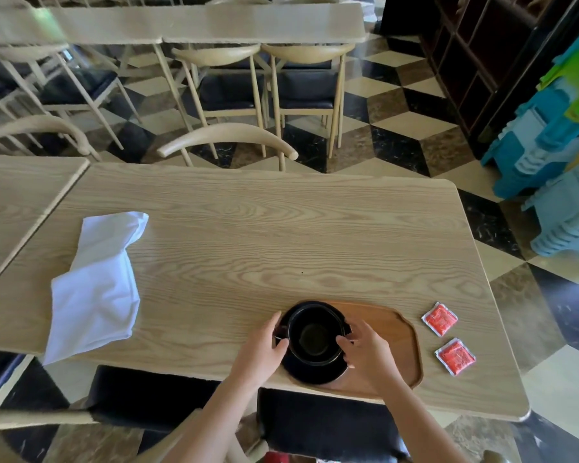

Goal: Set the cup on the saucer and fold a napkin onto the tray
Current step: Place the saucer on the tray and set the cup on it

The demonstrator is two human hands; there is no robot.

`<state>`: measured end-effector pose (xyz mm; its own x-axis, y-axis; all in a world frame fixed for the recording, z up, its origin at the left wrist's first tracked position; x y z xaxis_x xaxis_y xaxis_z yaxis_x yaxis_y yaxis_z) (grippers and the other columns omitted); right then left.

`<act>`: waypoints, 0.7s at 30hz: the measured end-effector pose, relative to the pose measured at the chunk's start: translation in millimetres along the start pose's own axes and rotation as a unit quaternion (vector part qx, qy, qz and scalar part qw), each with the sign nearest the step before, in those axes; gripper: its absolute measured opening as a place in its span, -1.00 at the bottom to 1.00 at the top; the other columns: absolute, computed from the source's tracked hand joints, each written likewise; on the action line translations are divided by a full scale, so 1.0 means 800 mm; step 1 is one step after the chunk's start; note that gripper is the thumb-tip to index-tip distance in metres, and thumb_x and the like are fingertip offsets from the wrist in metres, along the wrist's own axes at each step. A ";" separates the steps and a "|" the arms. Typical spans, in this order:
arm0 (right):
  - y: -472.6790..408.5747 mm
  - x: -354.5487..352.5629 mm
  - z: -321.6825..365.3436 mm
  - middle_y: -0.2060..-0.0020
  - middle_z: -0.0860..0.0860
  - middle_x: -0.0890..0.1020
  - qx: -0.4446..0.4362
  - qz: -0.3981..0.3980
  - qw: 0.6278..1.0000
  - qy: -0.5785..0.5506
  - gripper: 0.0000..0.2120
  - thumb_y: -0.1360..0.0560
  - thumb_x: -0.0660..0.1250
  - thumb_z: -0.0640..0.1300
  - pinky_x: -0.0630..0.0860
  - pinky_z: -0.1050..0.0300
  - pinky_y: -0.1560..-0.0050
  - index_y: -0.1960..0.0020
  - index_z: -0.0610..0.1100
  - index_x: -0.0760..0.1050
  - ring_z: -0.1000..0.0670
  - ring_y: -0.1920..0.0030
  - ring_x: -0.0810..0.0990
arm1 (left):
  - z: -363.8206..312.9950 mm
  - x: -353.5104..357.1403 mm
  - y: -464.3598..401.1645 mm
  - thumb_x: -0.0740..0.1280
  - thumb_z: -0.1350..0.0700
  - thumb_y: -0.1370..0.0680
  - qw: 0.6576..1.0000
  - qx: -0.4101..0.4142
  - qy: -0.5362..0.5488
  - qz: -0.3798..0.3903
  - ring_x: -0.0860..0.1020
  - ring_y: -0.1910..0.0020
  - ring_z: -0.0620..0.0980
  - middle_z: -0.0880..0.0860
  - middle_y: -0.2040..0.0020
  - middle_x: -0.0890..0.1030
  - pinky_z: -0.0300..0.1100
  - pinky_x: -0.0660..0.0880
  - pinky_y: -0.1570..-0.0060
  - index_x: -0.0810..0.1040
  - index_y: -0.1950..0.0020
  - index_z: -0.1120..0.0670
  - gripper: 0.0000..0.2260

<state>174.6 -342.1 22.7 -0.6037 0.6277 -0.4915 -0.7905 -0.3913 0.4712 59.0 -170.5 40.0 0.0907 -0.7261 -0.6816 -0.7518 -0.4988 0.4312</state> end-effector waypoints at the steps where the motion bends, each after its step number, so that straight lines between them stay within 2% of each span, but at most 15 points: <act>1: 0.003 -0.006 0.007 0.03 0.05 0.60 -0.028 -0.020 0.997 0.063 -0.67 -0.48 0.32 0.01 0.57 0.12 0.14 -0.23 0.03 0.43 0.07 0.11 0.57 | 0.000 -0.004 0.002 0.21 0.01 -0.56 0.999 0.006 -0.032 -0.006 0.56 -0.12 0.03 -0.01 -0.27 0.53 -0.14 0.49 -0.06 0.18 -0.48 -0.06 -0.51; 3: 0.007 -0.013 0.028 -0.01 0.09 0.58 -0.096 -0.056 0.979 0.172 -0.69 -0.49 0.26 0.09 0.40 0.28 0.32 -0.20 0.05 0.44 0.13 0.12 0.49 | -0.001 -0.015 0.006 0.19 -0.02 -0.57 0.995 0.023 -0.090 -0.043 0.53 -0.16 -0.03 -0.01 -0.26 0.52 -0.15 0.50 -0.07 0.23 -0.45 -0.06 -0.55; 5: 0.011 -0.010 0.060 -0.02 0.08 0.57 -0.170 -0.054 0.956 0.233 -0.70 -0.51 0.21 0.10 0.36 0.27 0.35 -0.19 0.04 0.46 0.09 0.12 0.52 | -0.002 -0.028 0.013 0.19 -0.03 -0.57 0.984 0.049 -0.136 -0.102 0.54 -0.14 -0.09 -0.04 -0.24 0.55 -0.21 0.48 -0.07 0.34 -0.39 -0.04 -0.62; 7: 0.017 0.005 0.094 -0.03 0.04 0.56 -0.239 -0.033 0.927 0.286 -0.73 -0.52 0.18 0.06 0.46 0.18 0.24 -0.15 -0.01 0.47 0.01 0.05 0.56 | -0.002 -0.042 0.023 0.19 -0.03 -0.56 0.970 0.078 -0.178 -0.147 0.57 -0.06 -0.11 -0.07 -0.17 0.59 -0.25 0.44 -0.07 0.42 -0.33 -0.02 -0.66; 10: 0.029 0.044 0.138 -0.09 -0.03 0.53 -0.315 0.006 0.879 0.356 -0.74 -0.53 0.14 -0.02 0.48 0.09 0.05 -0.14 -0.10 0.46 -0.08 -0.06 0.52 | 0.010 -0.068 0.044 0.19 -0.02 -0.56 0.956 0.085 -0.217 -0.176 0.58 0.00 -0.08 -0.07 -0.08 0.62 -0.20 0.40 -0.13 0.49 -0.24 0.01 -0.71; 13: 0.044 0.087 0.169 -0.16 -0.05 0.51 -0.360 0.040 0.853 0.377 -0.69 -0.50 0.13 -0.08 0.44 0.07 -0.08 -0.19 -0.12 0.44 -0.08 -0.17 0.46 | 0.034 -0.102 0.072 0.28 0.07 -0.50 0.948 0.081 -0.220 -0.217 0.60 0.16 -0.01 -0.02 0.12 0.65 -0.14 0.47 -0.01 0.58 -0.03 0.06 -0.84; 15: 0.056 0.115 0.186 -0.18 -0.04 0.49 -0.388 0.056 0.837 0.382 -0.69 -0.51 0.13 -0.03 0.41 0.05 -0.12 -0.21 -0.08 0.43 -0.08 -0.19 0.43 | 0.055 -0.127 0.093 0.26 0.11 -0.49 0.943 0.062 -0.229 -0.232 0.58 0.25 0.00 0.00 0.24 0.61 -0.16 0.48 0.08 0.55 0.12 0.08 -0.91; 21: 0.101 0.205 0.232 -0.22 -0.02 0.48 -0.438 0.079 0.804 0.394 -0.67 -0.52 0.14 0.03 0.36 0.04 -0.19 -0.25 -0.03 0.39 -0.07 -0.25 0.39 | 0.146 -0.191 0.150 0.24 0.15 -0.48 0.936 0.034 -0.211 -0.281 0.51 0.36 0.00 -0.04 0.40 0.46 -0.22 0.34 0.29 0.38 0.31 0.05 -0.83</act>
<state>30.9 -145.8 115.5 -0.3093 0.0374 -0.9502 -0.2589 -0.9648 0.0463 -121.5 -64.0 127.1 0.2294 -0.0999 -0.9682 -0.7033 -0.7047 -0.0940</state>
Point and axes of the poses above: each hand's wrist, its own y-axis away from the middle knuckle, its own x-axis out of the palm, z = x × y, the point moved 1 cm from there along -y, towards the middle knuckle
